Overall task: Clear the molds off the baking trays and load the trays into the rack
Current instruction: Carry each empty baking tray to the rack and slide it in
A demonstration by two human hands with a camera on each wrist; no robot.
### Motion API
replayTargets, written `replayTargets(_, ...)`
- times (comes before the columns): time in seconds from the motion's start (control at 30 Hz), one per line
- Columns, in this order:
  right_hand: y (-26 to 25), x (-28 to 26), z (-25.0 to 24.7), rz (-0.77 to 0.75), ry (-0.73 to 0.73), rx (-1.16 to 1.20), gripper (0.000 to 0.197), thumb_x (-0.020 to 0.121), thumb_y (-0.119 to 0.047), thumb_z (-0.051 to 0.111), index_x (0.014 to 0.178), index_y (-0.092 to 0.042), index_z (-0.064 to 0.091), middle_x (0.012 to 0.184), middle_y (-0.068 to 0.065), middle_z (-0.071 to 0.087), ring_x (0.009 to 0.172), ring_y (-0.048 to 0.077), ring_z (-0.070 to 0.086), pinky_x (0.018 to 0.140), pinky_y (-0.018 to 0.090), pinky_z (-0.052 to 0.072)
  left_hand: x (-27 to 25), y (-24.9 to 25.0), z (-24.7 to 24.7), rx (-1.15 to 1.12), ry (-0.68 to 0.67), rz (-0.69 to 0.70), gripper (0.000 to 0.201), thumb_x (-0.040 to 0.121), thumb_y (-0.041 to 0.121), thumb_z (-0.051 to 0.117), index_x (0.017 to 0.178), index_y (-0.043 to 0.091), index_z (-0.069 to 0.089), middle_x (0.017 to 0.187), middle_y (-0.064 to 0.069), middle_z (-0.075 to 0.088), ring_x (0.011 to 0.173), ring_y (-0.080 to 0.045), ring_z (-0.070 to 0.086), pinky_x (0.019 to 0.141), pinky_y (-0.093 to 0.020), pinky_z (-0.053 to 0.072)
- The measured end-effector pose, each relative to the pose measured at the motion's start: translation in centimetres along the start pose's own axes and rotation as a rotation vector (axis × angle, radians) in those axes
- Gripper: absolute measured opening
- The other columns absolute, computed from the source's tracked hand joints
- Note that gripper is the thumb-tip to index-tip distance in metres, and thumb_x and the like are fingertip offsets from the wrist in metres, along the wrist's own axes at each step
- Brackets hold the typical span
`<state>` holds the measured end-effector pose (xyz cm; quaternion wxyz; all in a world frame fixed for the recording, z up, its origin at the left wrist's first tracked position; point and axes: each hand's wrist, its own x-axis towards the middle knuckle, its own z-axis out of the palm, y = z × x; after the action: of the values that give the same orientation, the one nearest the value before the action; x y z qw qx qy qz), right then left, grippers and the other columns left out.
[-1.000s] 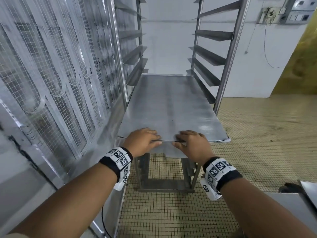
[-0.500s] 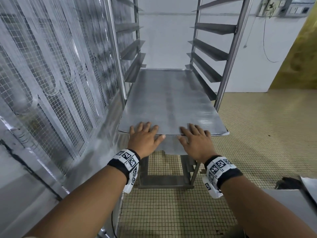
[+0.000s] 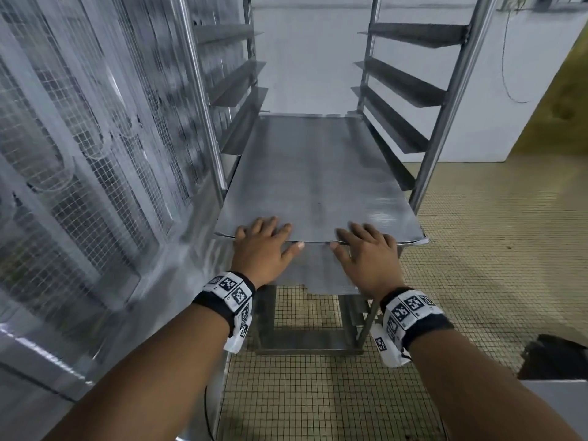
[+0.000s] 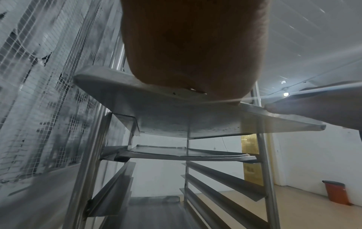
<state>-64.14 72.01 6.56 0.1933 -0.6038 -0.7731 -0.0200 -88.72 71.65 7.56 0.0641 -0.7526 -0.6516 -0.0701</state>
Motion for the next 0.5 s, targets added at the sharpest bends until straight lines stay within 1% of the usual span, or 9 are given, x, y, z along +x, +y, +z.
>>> replayTargets(0.23, 1.8, 6.0, 1.9, -0.023, 0.039, 0.011, 0.054, 0.099, -0.066, 0.031, 0.141, -0.039, 0.054, 0.154, -0.005, 0.047, 0.147, 0.021, 0.033, 0.113, 0.049, 0.024, 5.6, -0.7, 0.7, 0.011, 0.000, -0.029, 0.070, 0.096, 0.074, 0.011, 0.154, 0.039, 0.029, 0.165, 0.002, 0.025, 0.151, -0.024, 0.019, 0.112, -0.052, 0.021)
replayTargets(0.43, 2.7, 10.3, 3.1, -0.033, 0.048, 0.029, 0.057, 0.098, -0.067, 0.029, 0.141, -0.038, 0.054, 0.154, -0.005, 0.047, 0.146, 0.021, 0.033, 0.113, 0.049, 0.022, 9.9, -1.6, 1.4, 0.027, 0.029, -0.051, 0.066, 0.097, 0.073, 0.016, 0.152, 0.040, 0.034, 0.163, 0.003, 0.031, 0.149, -0.023, 0.024, 0.110, -0.049, 0.023)
replayTargets(0.5, 3.1, 11.4, 3.4, -0.048, 0.051, 0.032, 0.056, 0.099, -0.065, 0.030, 0.141, -0.038, 0.054, 0.153, -0.005, 0.048, 0.145, 0.022, 0.034, 0.113, 0.048, 0.022, 11.1, -1.8, 1.7, 0.022, 0.038, -0.059, 0.066, 0.096, 0.073, 0.017, 0.151, 0.040, 0.036, 0.162, 0.003, 0.033, 0.148, -0.023, 0.026, 0.109, -0.049, 0.024)
